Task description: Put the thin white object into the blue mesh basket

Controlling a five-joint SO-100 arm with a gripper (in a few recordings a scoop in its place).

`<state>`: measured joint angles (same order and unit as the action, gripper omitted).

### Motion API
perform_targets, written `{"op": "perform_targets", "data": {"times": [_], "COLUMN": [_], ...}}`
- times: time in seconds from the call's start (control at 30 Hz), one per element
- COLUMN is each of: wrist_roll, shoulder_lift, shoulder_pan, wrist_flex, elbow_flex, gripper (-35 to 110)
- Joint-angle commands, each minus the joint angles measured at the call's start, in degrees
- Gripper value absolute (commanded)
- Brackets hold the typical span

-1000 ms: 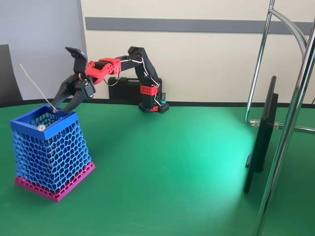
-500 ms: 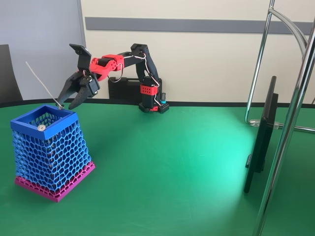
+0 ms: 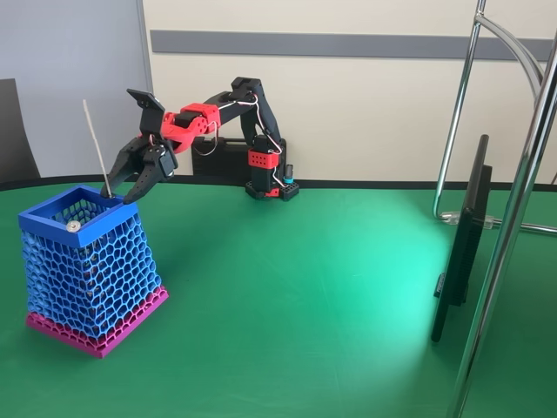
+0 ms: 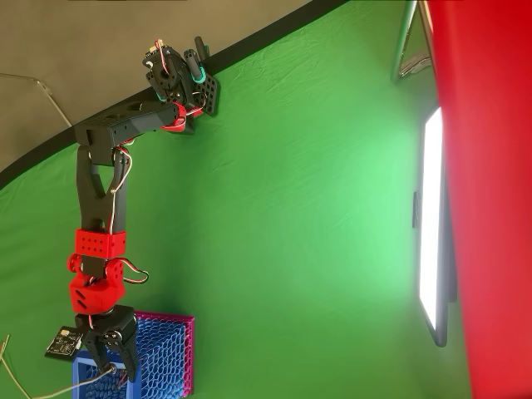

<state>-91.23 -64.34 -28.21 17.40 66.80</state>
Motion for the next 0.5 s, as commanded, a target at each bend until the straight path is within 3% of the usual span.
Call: {"op": "perform_targets", "data": {"times": [0.0,0.47], "wrist_roll": [2.02,9.05], "shoulder_lift": [-3.52,-2.81], "shoulder_pan": [1.32,1.58], "wrist_flex": [-0.97,12.22], "elbow_flex": [-0.53,-15.73], "gripper": [27,29]}}
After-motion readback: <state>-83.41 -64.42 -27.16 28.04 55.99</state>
